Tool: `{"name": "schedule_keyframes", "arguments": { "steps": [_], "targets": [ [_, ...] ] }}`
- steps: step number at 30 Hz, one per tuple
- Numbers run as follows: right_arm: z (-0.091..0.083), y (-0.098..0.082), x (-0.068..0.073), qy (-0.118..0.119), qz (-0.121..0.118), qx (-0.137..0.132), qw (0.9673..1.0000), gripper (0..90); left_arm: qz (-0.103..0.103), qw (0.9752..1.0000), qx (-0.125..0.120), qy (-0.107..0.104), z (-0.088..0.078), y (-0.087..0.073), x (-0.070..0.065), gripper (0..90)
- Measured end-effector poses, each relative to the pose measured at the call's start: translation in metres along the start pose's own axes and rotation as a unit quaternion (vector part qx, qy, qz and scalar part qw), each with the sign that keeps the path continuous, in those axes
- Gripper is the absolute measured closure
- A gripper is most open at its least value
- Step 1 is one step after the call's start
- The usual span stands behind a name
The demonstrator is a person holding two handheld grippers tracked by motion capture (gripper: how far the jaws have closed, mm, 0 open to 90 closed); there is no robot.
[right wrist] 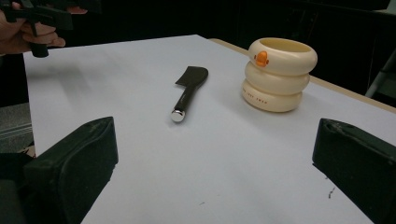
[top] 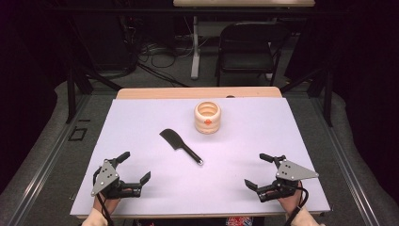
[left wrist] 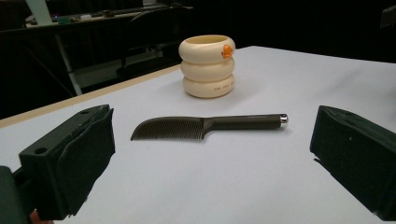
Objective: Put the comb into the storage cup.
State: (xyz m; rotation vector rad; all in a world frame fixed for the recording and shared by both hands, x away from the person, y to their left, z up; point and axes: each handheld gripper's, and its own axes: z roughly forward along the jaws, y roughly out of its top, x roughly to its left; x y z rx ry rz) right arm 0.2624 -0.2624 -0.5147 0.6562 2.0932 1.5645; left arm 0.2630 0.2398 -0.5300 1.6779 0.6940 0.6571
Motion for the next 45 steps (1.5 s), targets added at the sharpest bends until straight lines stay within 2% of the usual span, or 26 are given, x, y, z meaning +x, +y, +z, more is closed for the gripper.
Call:
{"name": "schedule_keyframes", "arguments": {
  "steps": [16,21,25,33,45],
  "targets": [
    [0.003,-0.002,-0.001,0.002,0.003,0.009,1.0000,0.0,0.002,0.9999,0.014,-0.005,0.016,0.006,-0.003,0.3],
    [0.004,-0.002,-0.002,0.000,0.005,0.011,0.9999,0.0,0.005,0.9998,0.021,-0.005,0.026,0.008,-0.006,0.2],
    [0.005,-0.002,-0.002,0.001,0.003,0.012,0.9999,0.0,-0.003,0.9997,0.024,-0.002,0.032,0.012,-0.007,0.1],
    [0.006,-0.002,-0.002,0.002,0.005,0.016,0.9999,0.0,-0.004,0.9991,0.041,-0.013,0.053,0.017,-0.009,0.0],
    [0.007,-0.002,-0.001,0.002,0.005,0.017,0.9998,0.0,-0.007,0.9988,0.046,-0.011,0.072,0.023,-0.011,0.0]
  ]
}}
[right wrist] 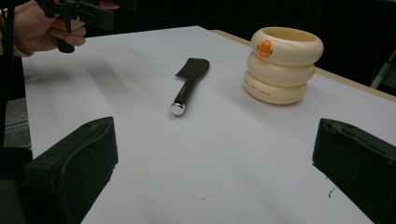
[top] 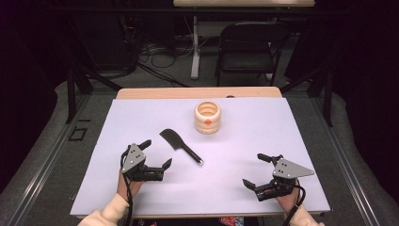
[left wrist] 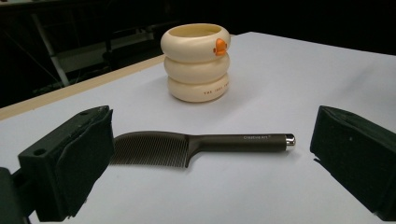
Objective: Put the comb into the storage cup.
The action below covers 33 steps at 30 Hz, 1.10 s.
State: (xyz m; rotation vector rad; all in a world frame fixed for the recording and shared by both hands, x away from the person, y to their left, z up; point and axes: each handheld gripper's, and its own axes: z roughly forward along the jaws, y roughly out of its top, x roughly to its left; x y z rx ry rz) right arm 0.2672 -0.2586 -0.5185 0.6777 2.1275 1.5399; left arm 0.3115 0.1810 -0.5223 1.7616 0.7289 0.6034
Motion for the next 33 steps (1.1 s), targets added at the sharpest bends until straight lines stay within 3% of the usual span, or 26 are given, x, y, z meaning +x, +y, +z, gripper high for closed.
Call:
{"name": "schedule_keyframes", "arguments": {
  "steps": [5,15,33],
  "targets": [
    [0.000,0.000,0.000,-0.001,0.001,0.000,1.0000,0.0,-0.002,1.0000,0.007,0.003,0.008,0.004,0.000,0.0],
    [0.002,0.000,0.000,0.002,0.004,0.001,1.0000,0.0,0.001,0.9994,0.034,-0.010,0.029,0.007,-0.005,0.3],
    [0.002,-0.001,-0.001,0.001,0.002,0.007,1.0000,0.0,-0.005,0.9967,0.078,-0.020,0.065,0.012,-0.012,0.0]
  ]
}}
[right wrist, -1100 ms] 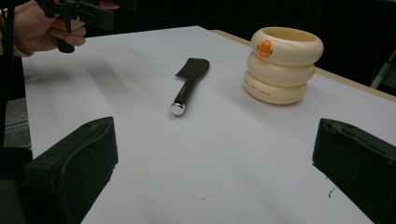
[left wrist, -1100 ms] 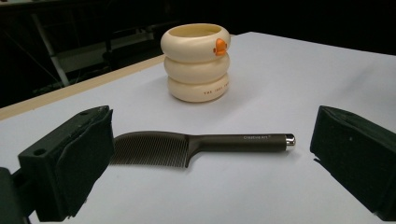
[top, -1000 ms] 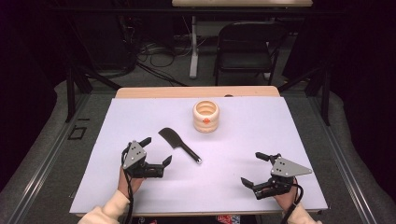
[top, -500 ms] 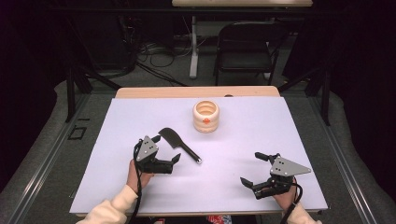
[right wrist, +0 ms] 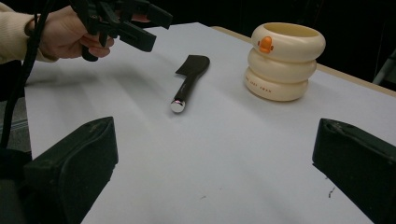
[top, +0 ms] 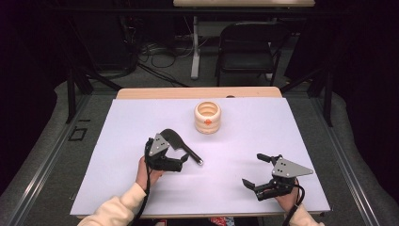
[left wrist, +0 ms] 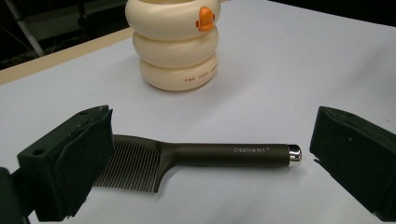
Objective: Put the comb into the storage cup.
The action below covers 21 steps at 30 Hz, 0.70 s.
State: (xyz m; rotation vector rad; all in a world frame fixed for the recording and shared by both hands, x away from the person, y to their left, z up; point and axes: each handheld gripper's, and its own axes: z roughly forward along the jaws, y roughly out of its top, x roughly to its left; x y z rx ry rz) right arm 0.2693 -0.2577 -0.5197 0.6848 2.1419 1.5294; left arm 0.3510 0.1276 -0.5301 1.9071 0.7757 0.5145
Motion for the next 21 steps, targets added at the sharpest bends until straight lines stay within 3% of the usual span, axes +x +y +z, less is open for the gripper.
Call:
{"name": "schedule_keyframes", "arguments": {
  "steps": [21],
  "targets": [
    [0.000,-0.001,0.000,-0.003,0.002,0.009,1.0000,0.0,0.007,0.9986,0.039,-0.035,0.035,0.012,-0.013,1.9]
  ]
}}
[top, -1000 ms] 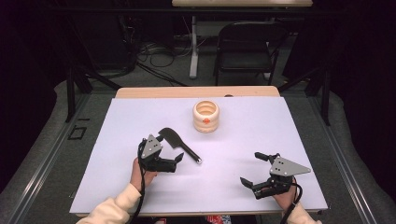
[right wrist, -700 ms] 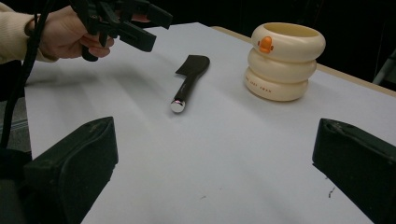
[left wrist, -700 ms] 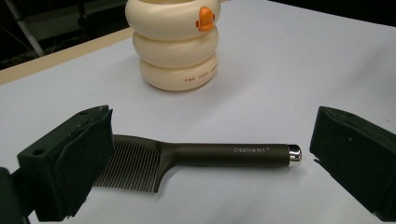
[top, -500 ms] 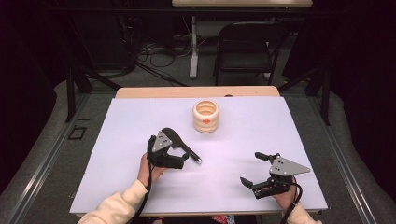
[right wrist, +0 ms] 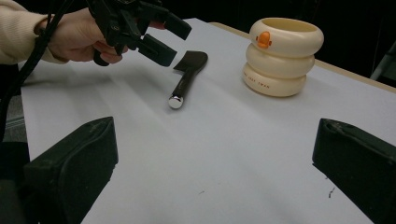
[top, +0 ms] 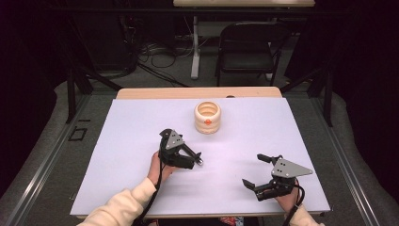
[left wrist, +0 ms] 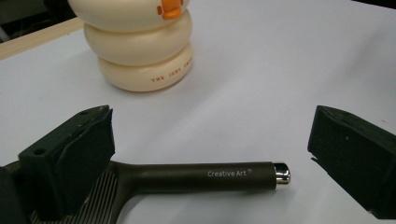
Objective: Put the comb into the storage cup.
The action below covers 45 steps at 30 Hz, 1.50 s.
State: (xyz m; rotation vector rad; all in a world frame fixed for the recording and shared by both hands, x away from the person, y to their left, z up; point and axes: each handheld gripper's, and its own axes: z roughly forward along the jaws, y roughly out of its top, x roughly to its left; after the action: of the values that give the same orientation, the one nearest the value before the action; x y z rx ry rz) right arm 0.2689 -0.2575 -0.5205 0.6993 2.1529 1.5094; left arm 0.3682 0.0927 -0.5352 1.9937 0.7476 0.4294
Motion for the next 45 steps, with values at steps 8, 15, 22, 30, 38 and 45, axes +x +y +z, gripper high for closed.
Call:
{"name": "schedule_keyframes", "arguments": {
  "steps": [8,15,22,30,38,45],
  "targets": [
    [0.002,0.000,-0.001,-0.001,-0.001,0.004,1.0000,0.0,0.009,0.9996,0.014,-0.024,0.011,0.001,-0.007,24.8],
    [0.003,0.000,0.000,0.001,-0.005,0.005,1.0000,0.0,0.020,0.9978,0.037,-0.051,0.022,-0.002,-0.012,51.7],
    [0.003,0.000,0.000,0.001,-0.006,0.005,1.0000,0.0,0.021,0.9962,0.056,-0.063,0.030,-0.004,-0.014,79.5],
    [0.003,0.000,0.000,0.002,-0.007,0.008,0.9999,0.0,0.032,0.9935,0.082,-0.072,0.032,-0.003,-0.018,90.0],
    [0.004,0.000,0.001,0.004,-0.009,0.009,0.9999,0.0,0.038,0.9905,0.105,-0.080,0.030,-0.005,-0.015,90.0],
    [0.003,0.000,0.001,0.003,-0.011,0.009,0.9999,0.0,0.032,0.9882,0.121,-0.088,0.024,-0.007,-0.012,90.0]
  ]
}}
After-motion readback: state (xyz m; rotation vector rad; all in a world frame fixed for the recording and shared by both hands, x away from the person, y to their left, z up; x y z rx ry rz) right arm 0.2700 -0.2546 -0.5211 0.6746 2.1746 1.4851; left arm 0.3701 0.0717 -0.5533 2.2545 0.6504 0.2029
